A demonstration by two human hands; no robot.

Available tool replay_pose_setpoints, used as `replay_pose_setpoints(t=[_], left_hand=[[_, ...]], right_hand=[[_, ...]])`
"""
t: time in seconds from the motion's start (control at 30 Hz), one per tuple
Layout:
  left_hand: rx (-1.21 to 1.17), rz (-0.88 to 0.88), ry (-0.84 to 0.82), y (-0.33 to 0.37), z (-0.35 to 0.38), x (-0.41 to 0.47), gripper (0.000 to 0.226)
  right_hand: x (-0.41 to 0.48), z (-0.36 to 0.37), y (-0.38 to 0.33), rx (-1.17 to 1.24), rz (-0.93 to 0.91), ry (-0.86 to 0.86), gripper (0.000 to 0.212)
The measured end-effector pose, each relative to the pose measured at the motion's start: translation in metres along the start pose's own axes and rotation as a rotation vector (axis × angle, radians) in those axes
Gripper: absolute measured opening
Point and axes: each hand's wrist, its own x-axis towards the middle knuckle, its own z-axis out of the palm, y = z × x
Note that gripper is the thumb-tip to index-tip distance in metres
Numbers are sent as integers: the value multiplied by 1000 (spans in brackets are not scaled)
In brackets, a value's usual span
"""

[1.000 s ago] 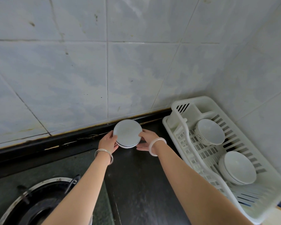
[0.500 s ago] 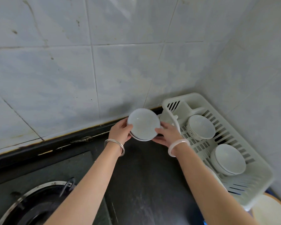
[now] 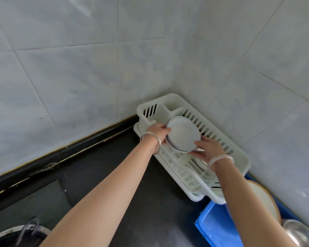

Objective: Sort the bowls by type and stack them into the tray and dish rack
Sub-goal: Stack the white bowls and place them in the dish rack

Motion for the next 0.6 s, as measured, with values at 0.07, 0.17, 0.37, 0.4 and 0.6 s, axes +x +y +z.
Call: replay_pose_setpoints(t=[0.07, 0.17, 0.37, 0.4, 0.6], left_hand=[[70, -39, -44, -2, 13, 8, 36], [150, -106, -90, -4, 24, 21, 39], [314, -235, -106, -16, 40, 51, 39], [334, -256, -95, -17, 43, 55, 41], [530, -277, -108, -20, 50, 75, 31]], right_hand=[[5, -12, 8, 23, 28, 34, 46], [10, -23, 19, 18, 79, 72, 45], [14, -30, 39, -15, 155, 96, 46], [14, -31, 43, -17, 168, 92, 46], [17, -32, 52, -79, 183, 85, 47]])
